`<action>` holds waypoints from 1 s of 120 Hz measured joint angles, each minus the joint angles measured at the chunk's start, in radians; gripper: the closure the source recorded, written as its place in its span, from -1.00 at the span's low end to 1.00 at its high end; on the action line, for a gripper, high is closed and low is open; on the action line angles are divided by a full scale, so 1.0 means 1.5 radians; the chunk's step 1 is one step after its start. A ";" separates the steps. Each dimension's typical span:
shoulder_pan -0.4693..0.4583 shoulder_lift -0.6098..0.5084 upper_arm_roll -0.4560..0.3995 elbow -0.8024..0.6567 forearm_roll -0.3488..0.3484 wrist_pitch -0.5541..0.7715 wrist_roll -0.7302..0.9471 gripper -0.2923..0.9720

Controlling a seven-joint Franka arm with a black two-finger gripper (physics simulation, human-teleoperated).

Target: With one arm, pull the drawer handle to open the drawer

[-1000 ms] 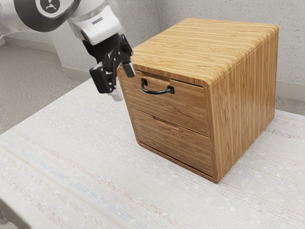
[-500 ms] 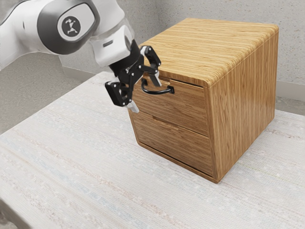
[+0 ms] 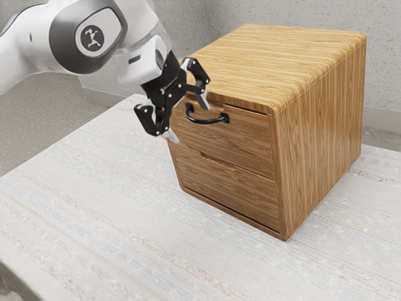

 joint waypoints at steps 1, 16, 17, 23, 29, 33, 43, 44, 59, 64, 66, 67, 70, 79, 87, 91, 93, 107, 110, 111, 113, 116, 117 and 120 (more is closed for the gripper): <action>0.001 0.000 0.000 0.000 0.000 0.000 0.001 -0.54; 0.020 0.002 0.001 -0.005 0.000 0.003 0.014 -0.54; 0.021 0.002 0.001 -0.006 0.000 0.004 0.014 -0.54; 0.028 0.003 0.001 -0.009 0.000 0.006 0.019 -0.54; 0.032 0.005 0.002 -0.011 0.000 0.008 0.023 -0.54; 0.034 0.006 0.002 -0.011 0.000 0.009 0.025 -0.54; 0.035 0.008 0.002 -0.012 0.000 0.012 0.031 -0.54; 0.034 0.008 0.002 -0.012 0.000 0.012 0.031 -0.54; 0.024 0.012 0.002 -0.013 0.000 0.015 0.038 -0.54; 0.019 0.014 0.002 -0.013 0.000 0.017 0.040 -0.54; 0.018 0.015 0.002 -0.013 0.000 0.017 0.041 -0.54; 0.017 0.016 0.002 -0.013 0.000 0.017 0.041 -0.54; 0.014 0.017 0.002 -0.013 0.000 0.018 0.043 -0.54; 0.007 0.019 0.005 -0.013 0.000 0.020 0.046 -0.54; 0.005 0.022 0.005 -0.013 0.000 0.021 0.048 -0.61; 0.005 0.023 0.006 -0.015 0.000 0.022 0.050 -0.72; 0.005 0.024 0.006 -0.016 0.000 0.022 0.051 -0.77; 0.006 0.024 0.006 -0.017 0.000 0.022 0.056 -0.83; 0.006 0.023 0.006 -0.017 0.000 0.022 0.057 -0.81; 0.005 0.023 0.006 -0.017 0.000 0.022 0.057 -0.80; 0.005 0.023 0.007 -0.017 0.000 0.022 0.057 -0.78; 0.004 0.022 0.008 -0.017 0.000 0.022 0.058 -0.74; 0.003 0.022 0.008 -0.017 0.000 0.022 0.058 -0.73; 0.003 0.021 0.009 -0.017 0.000 0.022 0.059 -0.69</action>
